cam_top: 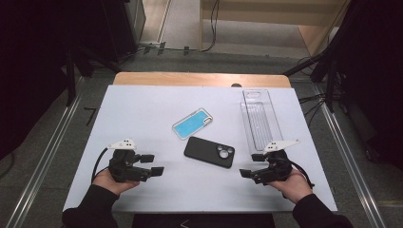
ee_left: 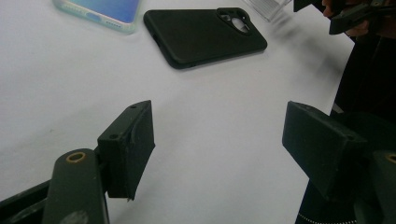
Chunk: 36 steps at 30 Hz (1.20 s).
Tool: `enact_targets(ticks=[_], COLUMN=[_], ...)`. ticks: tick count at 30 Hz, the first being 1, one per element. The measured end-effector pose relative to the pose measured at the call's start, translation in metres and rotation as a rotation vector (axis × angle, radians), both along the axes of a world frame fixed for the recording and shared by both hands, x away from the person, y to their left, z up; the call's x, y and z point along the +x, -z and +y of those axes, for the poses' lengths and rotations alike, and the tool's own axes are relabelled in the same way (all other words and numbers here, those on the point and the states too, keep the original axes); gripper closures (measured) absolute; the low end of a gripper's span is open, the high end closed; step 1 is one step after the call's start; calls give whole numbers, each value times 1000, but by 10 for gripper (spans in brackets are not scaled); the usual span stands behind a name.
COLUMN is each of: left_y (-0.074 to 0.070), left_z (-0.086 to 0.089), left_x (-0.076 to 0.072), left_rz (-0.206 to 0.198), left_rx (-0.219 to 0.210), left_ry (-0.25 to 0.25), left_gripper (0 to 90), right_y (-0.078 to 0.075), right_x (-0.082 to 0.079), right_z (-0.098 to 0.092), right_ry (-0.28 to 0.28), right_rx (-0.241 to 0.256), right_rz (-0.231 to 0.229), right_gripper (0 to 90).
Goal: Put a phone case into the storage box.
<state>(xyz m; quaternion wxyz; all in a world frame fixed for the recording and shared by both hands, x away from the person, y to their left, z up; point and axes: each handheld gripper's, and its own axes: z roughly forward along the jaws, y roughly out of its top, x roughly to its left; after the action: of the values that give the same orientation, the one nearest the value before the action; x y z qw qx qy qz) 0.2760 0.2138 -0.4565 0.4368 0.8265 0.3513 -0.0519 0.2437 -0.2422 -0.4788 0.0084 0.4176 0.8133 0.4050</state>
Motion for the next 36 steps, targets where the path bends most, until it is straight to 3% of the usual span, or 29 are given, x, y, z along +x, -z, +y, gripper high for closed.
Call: enact_targets(ticks=[13,36], left_y=[0,1], left_z=[1,1], left_x=[0,0], left_rz=[2,9], left_rx=[-7,-4], left_ry=[-4,1], left_gripper=[255,255], right_y=[-1,-1], right_x=[1,1], right_z=[0,0], right_ry=[31,30], right_rx=[5,2], right_rz=[5,6], right_gripper=[131,131])
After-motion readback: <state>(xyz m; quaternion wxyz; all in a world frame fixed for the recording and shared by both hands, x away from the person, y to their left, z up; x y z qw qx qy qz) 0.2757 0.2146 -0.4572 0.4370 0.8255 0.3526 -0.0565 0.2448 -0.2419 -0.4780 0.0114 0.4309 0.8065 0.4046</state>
